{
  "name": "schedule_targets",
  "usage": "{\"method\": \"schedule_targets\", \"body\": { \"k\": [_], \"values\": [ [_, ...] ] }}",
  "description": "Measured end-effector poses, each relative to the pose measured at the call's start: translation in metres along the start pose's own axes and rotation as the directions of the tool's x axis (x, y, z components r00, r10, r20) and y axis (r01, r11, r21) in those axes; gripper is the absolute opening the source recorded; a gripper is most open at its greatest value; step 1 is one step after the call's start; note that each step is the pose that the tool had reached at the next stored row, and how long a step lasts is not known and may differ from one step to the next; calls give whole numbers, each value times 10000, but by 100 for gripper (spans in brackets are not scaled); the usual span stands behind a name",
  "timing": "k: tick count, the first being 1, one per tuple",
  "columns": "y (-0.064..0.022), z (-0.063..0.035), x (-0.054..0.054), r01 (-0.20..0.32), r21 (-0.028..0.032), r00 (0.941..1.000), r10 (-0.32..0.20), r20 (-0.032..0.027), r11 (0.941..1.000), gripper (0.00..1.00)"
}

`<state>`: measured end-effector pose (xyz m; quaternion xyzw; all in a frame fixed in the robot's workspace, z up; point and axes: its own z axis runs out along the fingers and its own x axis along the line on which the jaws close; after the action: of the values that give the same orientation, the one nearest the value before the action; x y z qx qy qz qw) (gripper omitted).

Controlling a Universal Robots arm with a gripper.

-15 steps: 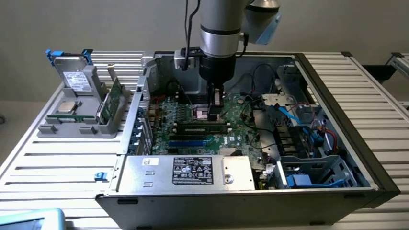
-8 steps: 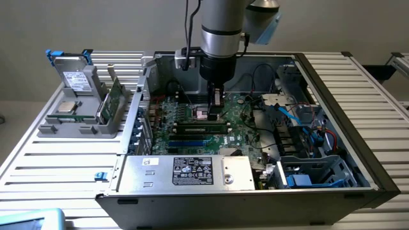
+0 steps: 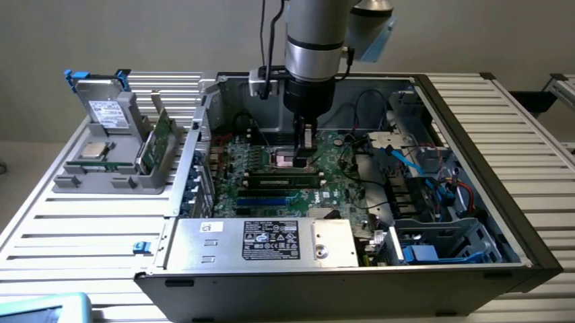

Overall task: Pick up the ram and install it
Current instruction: 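Press down the ram until it locks into place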

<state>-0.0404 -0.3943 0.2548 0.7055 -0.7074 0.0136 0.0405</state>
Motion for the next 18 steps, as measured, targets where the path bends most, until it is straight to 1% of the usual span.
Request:
{"method": "schedule_targets", "body": {
  "k": [1,2,3,5,6,8,9,10,15,18],
  "values": [
    [-42,-2,0,0,-1,10000,0,-1,10000,11],
    [-64,-2,1,1,1,10000,-1,0,10000,11],
    [-67,2,0,-1,15,10000,1,1,10000,11],
    [-68,14,-1,-9,111,10000,9,-20,9999,11],
    [-68,19,-2,-12,144,10000,13,-45,9999,11],
    [-68,29,-2,-17,175,9999,19,-124,9998,11],
    [-69,33,-1,-16,177,9999,19,-148,9998,11],
    [-68,33,0,-16,175,9999,18,-152,9998,11],
    [-68,36,4,-17,177,9999,20,-149,9998,11],
    [-69,41,25,-17,181,9999,19,-147,9998,11]
  ]
}}
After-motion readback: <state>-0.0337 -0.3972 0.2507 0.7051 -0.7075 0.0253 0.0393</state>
